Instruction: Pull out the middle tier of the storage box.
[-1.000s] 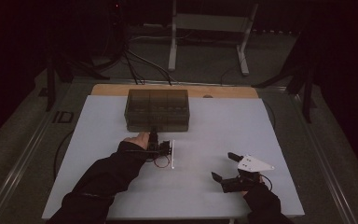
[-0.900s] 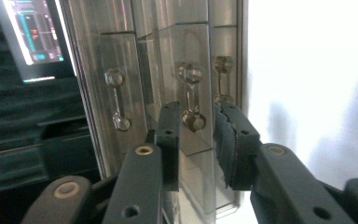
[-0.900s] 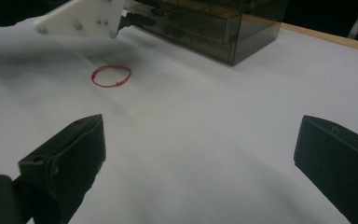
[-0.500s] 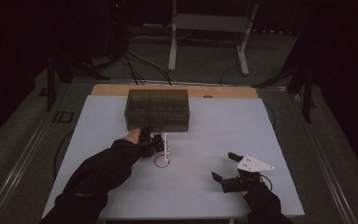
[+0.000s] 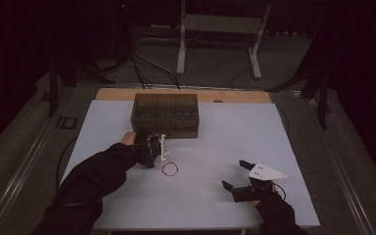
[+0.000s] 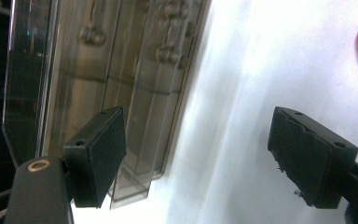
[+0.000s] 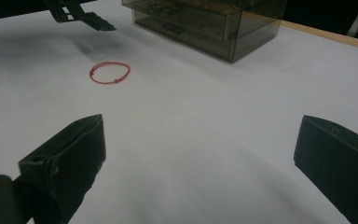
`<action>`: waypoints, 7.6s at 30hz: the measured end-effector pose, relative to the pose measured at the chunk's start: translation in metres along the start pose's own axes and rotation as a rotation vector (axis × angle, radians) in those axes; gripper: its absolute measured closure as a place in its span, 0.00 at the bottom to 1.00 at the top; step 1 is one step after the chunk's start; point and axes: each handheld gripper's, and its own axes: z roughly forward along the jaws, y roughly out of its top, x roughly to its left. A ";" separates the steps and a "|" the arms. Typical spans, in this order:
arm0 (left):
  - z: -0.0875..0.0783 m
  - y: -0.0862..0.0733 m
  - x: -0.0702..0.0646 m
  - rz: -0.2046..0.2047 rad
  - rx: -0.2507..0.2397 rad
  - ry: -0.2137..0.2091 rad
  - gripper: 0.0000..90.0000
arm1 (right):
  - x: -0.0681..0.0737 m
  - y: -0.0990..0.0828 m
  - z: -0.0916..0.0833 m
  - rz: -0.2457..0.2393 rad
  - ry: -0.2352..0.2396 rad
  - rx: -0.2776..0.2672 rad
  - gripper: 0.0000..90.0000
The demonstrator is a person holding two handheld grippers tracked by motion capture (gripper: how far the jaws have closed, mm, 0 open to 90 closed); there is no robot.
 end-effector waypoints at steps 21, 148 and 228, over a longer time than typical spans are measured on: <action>-0.008 -0.034 0.038 -0.144 -0.300 -0.279 0.10 | 0.000 -0.001 0.001 0.000 -0.001 0.008 0.03; 0.021 -0.047 0.054 -0.031 -0.367 -0.508 0.97 | -0.002 -0.002 0.000 0.023 0.008 0.007 0.03; -0.011 -0.055 0.060 -0.569 -0.348 -0.451 0.03 | -0.003 -0.002 0.001 0.021 0.002 0.016 0.03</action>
